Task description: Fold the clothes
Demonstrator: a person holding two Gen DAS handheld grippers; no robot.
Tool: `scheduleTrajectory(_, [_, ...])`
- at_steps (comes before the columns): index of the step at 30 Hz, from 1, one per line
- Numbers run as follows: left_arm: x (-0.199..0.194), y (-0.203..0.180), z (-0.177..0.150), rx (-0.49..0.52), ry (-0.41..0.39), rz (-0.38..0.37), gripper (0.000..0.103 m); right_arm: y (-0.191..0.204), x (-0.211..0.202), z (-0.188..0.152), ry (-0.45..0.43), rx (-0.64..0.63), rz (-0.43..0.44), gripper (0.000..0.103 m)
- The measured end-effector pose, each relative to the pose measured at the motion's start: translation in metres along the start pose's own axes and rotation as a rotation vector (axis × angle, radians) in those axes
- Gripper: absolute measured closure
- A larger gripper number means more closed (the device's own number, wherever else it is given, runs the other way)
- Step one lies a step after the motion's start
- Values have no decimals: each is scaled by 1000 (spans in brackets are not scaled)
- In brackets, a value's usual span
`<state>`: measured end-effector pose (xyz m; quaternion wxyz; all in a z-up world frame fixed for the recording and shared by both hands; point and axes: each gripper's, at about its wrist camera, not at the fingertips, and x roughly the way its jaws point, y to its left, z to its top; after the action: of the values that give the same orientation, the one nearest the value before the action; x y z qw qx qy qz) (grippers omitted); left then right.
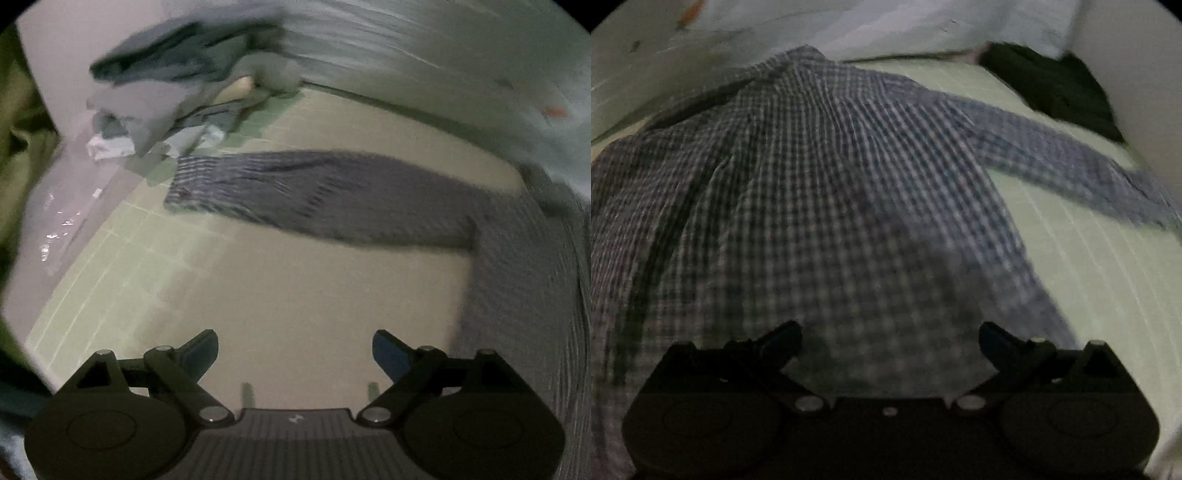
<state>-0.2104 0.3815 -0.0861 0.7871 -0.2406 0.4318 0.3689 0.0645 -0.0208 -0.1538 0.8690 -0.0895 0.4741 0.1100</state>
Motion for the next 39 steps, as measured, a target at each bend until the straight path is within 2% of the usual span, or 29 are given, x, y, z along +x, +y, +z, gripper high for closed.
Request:
scheduleTrajectory(4, [40,40,47,-15,28,8,15,43,-18,-23,22,71,-37,0])
scheduleTrajectory(7, [64,59,80,-49,9,-18,15,73,-30,-39,35,100,-35,0])
scheduleTrajectory(10, [87,68,105,-87,1,-33,15,95,-35,-45,38,110,-28,0])
scheduleTrajectory(13, [109,74,121,-92,20,2,15,115,-36,-44,54,102,-28,0])
scheduleTrajectory(14, [110,75,121,-81,19,8,16,120,-36,-43,61,100,-28,0])
scheduleTrajectory(16, [114,79,122,-60,16,21,28,128,-34,-38,81,101,-25,0])
scheduleTrajectory(18, [117,83,123,-39,13,33,33,131,-31,-35,93,111,-31,0])
scheduleTrajectory(19, [118,85,124,-28,12,39,44,133,-31,-34,95,110,-36,0])
scheduleTrajectory(20, [120,86,124,-17,10,45,48,134,-30,-33,97,109,-42,0])
scheduleTrajectory(21, [122,88,125,-7,9,52,61,137,-30,-33,98,105,-48,0])
scheduleTrajectory(22, [123,90,125,4,8,58,80,140,-31,-32,97,99,-56,0])
scheduleTrajectory(23, [125,92,126,14,6,64,92,143,-32,-32,96,93,-64,0])
scheduleTrajectory(24, [124,94,124,23,4,66,95,145,-32,-31,97,87,-70,0])
scheduleTrajectory(32, [103,108,90,65,-19,53,97,150,-30,-22,125,55,-57,0])
scheduleTrajectory(39, [66,136,45,15,53,86,97,150,-22,-6,157,-5,-32,0])
